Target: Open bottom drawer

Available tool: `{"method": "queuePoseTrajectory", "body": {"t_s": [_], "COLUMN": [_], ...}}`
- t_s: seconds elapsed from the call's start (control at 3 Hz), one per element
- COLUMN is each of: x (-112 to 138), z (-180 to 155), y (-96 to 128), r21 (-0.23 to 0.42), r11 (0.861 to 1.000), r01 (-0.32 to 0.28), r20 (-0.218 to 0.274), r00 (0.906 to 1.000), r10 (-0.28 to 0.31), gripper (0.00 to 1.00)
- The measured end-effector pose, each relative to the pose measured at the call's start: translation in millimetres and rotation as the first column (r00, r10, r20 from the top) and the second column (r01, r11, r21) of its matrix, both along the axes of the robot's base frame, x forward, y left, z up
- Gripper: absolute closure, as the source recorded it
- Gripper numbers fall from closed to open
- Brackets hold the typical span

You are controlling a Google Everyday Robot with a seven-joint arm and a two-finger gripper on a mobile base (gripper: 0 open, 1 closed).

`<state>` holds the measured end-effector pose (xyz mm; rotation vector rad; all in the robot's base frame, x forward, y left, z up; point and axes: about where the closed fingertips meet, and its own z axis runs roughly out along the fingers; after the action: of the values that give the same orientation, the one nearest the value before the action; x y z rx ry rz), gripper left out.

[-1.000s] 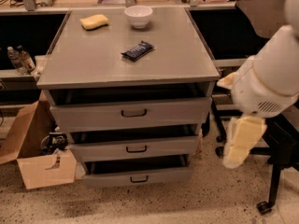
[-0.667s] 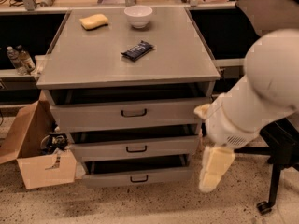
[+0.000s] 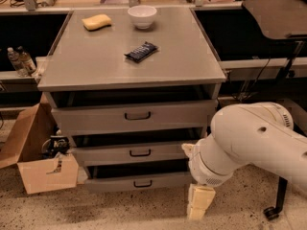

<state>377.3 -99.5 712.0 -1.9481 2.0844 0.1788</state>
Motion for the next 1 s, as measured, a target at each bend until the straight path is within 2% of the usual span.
{"method": "queuePoseTrajectory", "body": {"t_s": [0.33, 0.67, 1.0], "x": [3.9, 17.8, 55.8], "z": [-17.9, -81.3, -165.6], "y": [4.3, 26.9, 58.3], "r21": [0.005, 0.017, 0.119], "r11": [1.000, 0.996, 0.981], "r01": [0.000, -0.085, -0.152], "r20": [0.005, 0.002, 0.030], "r00": [1.0000, 0.9964, 0.9883], "r10": [0.000, 0.085, 0.150], "gripper": [0.00, 0.00, 0.00]}}
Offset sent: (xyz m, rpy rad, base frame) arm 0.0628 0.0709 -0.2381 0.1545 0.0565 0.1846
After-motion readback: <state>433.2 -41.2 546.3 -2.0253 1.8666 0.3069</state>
